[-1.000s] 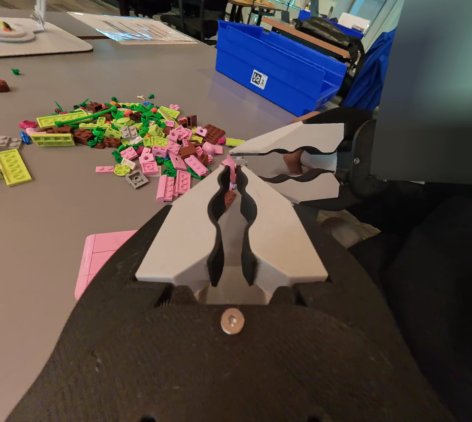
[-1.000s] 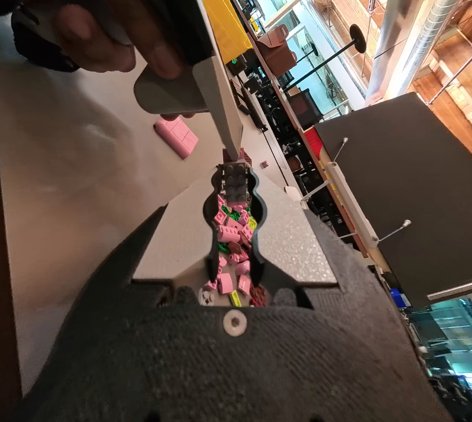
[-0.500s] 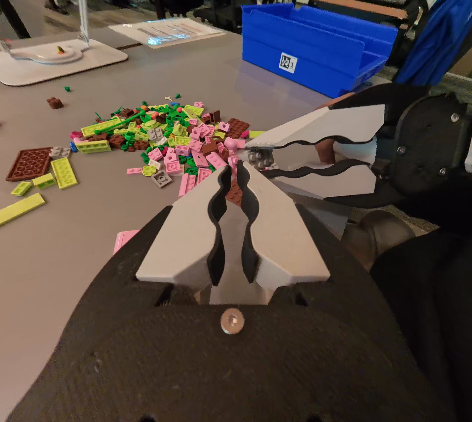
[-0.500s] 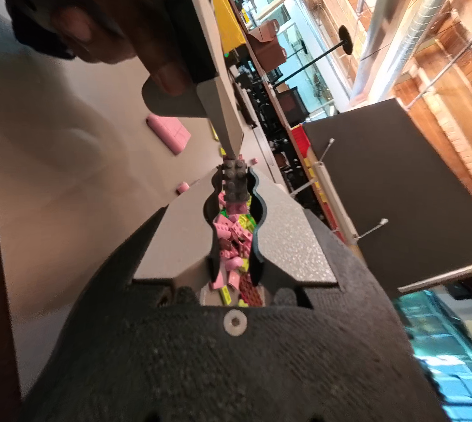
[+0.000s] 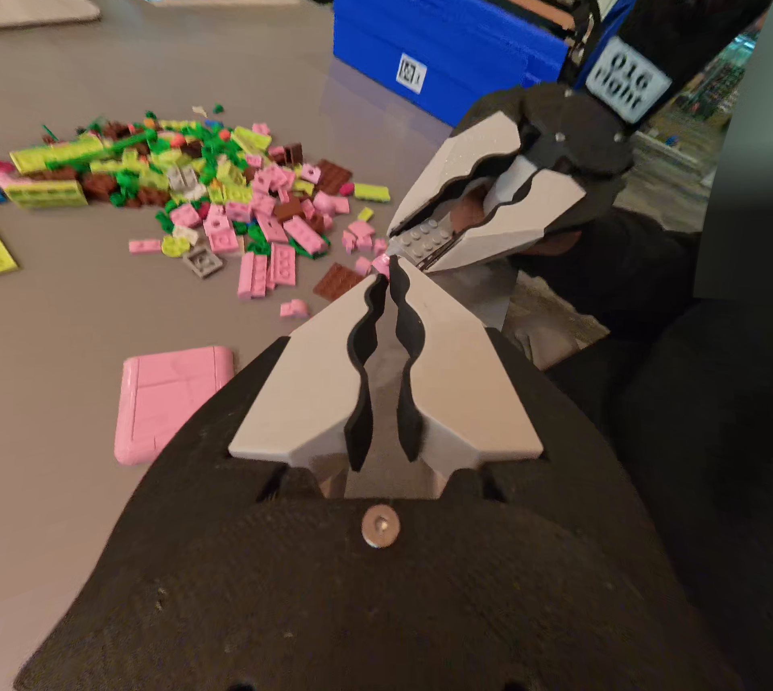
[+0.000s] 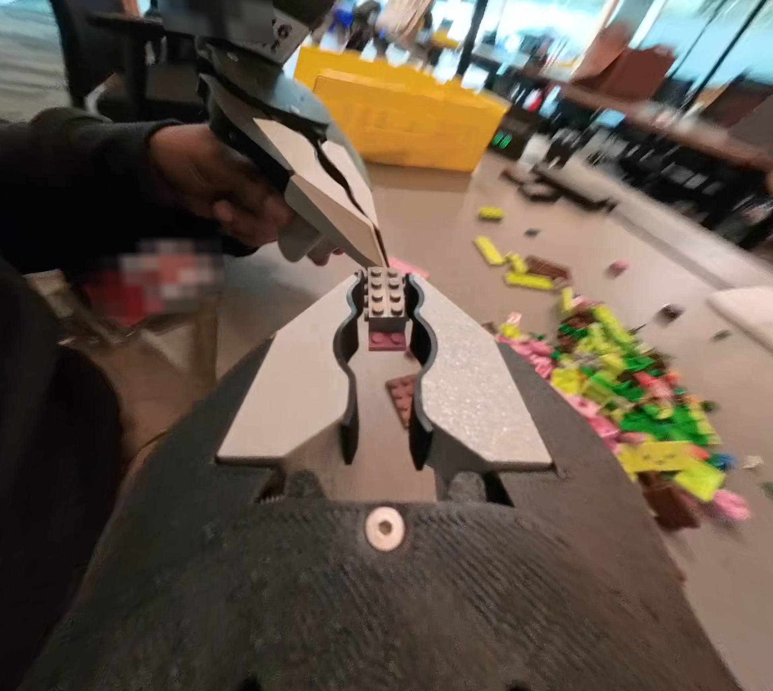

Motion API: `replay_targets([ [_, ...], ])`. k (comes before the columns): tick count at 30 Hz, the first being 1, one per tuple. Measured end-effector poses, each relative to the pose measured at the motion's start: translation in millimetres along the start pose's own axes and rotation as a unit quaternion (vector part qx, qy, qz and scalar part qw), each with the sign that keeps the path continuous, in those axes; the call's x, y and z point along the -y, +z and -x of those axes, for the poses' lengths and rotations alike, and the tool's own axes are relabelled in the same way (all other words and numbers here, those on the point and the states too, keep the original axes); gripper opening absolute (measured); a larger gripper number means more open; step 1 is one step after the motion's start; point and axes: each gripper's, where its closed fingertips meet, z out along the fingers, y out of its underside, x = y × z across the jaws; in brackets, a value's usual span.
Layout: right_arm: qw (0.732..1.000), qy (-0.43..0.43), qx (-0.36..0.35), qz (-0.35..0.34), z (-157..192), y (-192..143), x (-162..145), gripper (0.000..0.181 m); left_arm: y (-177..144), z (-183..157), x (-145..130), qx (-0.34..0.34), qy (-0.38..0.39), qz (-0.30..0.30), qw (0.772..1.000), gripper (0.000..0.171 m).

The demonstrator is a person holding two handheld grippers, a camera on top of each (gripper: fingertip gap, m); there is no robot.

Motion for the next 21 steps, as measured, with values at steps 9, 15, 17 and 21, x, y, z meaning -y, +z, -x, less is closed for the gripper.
replay_targets([
  [9,0.979,-0.001,0.023,0.203,27.0,2.4,-59.5,0.033,-6.5,4.6,-38.2,0.042,0.003,0.084,0.996,0.000],
  [15,0.969,-0.012,0.015,0.245,28.0,1.5,-73.3,0.027,-10.1,8.3,-38.4,0.050,0.004,0.084,0.995,0.000],
  [17,0.968,0.012,0.010,0.249,25.9,-1.3,-75.2,0.029,-11.1,6.3,-42.9,0.049,0.017,0.097,0.994,0.000],
  [21,0.969,0.060,0.013,0.238,23.0,-8.2,-73.3,0.030,-6.1,1.0,-54.3,0.052,0.060,0.133,0.988,0.011],
])
